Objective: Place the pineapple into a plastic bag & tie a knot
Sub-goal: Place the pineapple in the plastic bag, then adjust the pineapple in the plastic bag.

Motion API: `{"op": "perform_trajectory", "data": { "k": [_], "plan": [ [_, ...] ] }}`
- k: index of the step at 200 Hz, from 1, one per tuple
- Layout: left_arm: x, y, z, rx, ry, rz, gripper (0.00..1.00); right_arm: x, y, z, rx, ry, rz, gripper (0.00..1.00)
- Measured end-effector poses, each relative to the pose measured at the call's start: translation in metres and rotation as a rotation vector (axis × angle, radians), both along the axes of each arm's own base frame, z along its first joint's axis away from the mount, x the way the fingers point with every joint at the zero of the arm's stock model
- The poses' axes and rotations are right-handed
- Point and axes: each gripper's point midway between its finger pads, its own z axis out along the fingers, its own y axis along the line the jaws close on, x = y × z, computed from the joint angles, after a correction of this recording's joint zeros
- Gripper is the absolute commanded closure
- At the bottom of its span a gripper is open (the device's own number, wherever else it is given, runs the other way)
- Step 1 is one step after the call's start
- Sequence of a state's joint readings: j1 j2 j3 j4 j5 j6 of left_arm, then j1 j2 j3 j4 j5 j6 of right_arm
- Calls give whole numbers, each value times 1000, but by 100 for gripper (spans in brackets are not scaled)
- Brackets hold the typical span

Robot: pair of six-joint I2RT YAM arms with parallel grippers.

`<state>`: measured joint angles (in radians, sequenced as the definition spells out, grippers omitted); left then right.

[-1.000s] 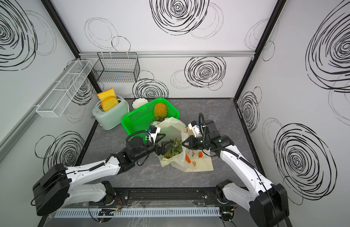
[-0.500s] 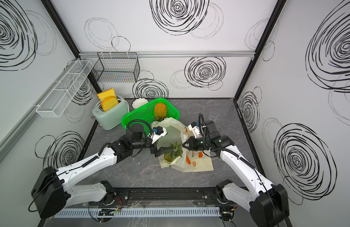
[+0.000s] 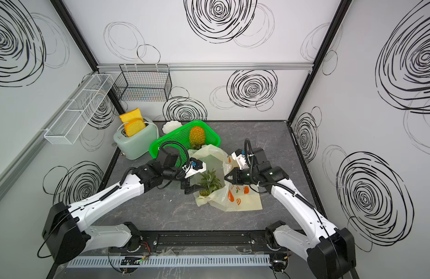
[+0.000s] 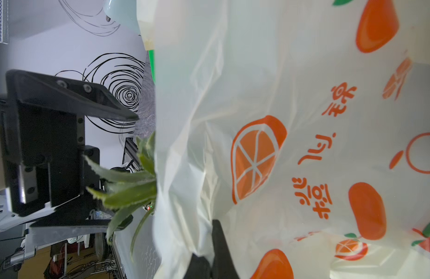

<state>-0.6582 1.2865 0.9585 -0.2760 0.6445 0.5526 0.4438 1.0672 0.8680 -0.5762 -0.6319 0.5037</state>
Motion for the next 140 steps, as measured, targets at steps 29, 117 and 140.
{"op": "perform_trajectory", "data": {
  "k": [29,117,140],
  "plan": [
    [-6,-5,-1,28,-9,-41,3,0,0,0,-1,0,0,100],
    [20,-23,-14,83,-19,-8,34,-1,-1,5,2,-22,-4,100],
    [24,-30,-20,103,-18,-23,59,-2,-1,5,1,-21,-4,100]
  ]
}}
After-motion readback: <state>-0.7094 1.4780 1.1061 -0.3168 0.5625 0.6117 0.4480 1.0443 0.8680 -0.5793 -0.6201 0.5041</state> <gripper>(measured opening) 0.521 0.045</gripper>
